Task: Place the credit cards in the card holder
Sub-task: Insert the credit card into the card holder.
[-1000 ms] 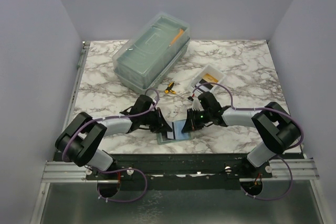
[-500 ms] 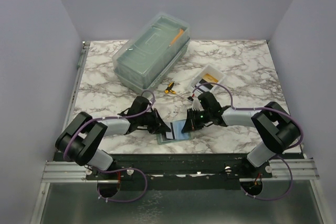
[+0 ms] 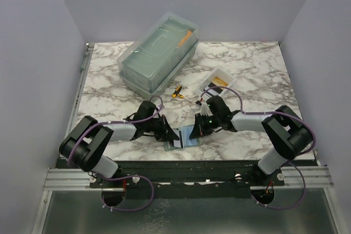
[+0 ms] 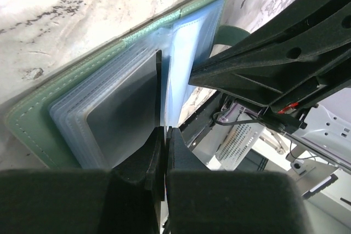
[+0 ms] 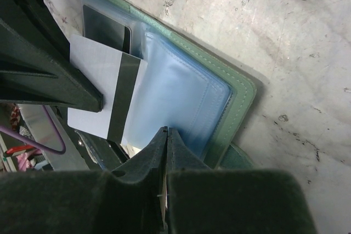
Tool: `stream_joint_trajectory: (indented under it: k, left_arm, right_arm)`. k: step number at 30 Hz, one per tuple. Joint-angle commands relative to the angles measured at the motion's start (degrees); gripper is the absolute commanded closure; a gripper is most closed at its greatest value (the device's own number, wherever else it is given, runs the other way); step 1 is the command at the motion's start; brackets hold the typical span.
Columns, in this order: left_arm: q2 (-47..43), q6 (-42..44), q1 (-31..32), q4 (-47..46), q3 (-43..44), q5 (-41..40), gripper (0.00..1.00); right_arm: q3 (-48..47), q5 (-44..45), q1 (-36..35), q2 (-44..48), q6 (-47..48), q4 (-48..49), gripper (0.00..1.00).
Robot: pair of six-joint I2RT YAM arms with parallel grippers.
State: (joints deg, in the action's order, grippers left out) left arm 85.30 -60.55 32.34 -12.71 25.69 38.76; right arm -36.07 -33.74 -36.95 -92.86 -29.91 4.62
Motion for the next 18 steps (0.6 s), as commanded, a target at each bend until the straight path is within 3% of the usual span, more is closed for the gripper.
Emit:
stream_joint_trajectory:
  k: [1, 18]
  left_arm:
    - [0.9, 2.9, -0.1, 0.5, 0.7, 2.5, 1.0]
    - [2.3, 3.8, -1.4, -1.7, 1.7, 1.9, 1.0]
  right_arm:
    - [0.6, 2.9, -0.2, -2.1, 2.1, -3.0, 0.94]
    - [1.0, 11.8, -0.2, 2.2, 1.8, -8.3, 0.89]
